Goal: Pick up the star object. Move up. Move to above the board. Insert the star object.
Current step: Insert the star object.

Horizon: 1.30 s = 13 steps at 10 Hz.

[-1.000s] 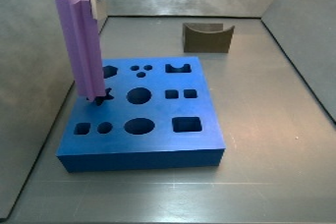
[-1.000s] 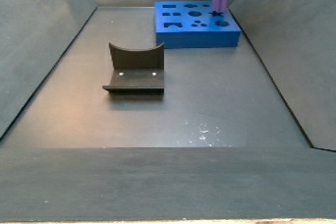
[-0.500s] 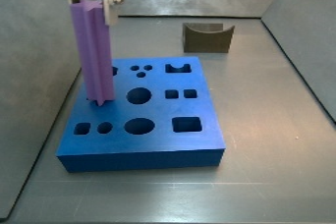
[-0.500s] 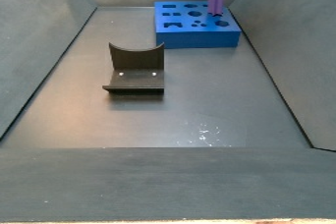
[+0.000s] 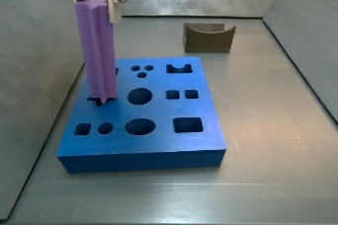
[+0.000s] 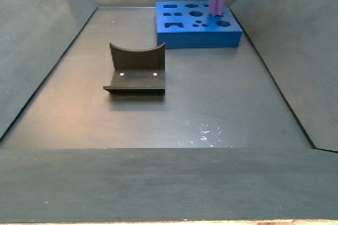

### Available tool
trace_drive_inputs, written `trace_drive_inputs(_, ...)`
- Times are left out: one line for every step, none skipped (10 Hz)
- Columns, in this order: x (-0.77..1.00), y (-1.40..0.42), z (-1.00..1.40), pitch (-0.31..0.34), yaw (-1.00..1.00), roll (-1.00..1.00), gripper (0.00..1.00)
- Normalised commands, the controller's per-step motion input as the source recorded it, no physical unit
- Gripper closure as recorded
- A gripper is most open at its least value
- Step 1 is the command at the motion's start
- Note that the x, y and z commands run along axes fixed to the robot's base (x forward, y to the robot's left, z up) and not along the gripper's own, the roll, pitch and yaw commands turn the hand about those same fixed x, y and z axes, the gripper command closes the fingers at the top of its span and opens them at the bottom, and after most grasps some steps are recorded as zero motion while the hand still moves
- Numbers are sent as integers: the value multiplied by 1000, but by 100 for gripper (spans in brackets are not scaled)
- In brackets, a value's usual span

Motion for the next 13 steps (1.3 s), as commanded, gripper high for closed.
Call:
trace_drive_inputs(-117, 0, 0, 0, -46, 4, 100)
trace_drive_inputs(-117, 0, -11, -3, -71, 0, 100)
trace_drive_inputs(-94, -23, -46, -4, -54, 10, 100)
trace_drive_inputs(0, 0, 0, 0, -9, 0, 100)
trace_drive_inputs(0, 0, 0, 0, 0, -6, 100)
trace_drive_inputs(-97, -29, -77, -60, -40, -57, 100)
trace_drive_inputs(0, -206, -83, 0, -37, 0, 100)
trace_drive_inputs(0, -103, 0, 0, -9, 0, 100)
trace_drive_inputs(0, -86, 0, 0, -20, 40, 100)
trace_drive_inputs(6, 0, -6, 4, 0, 0, 100)
trace_drive_inputs(143, 151, -26, 0, 94, -39, 100)
trace_drive_inputs(251, 231, -40, 10, 20, -59, 100)
trace_drive_inputs(189, 280, -66, 20, 6, -56, 100)
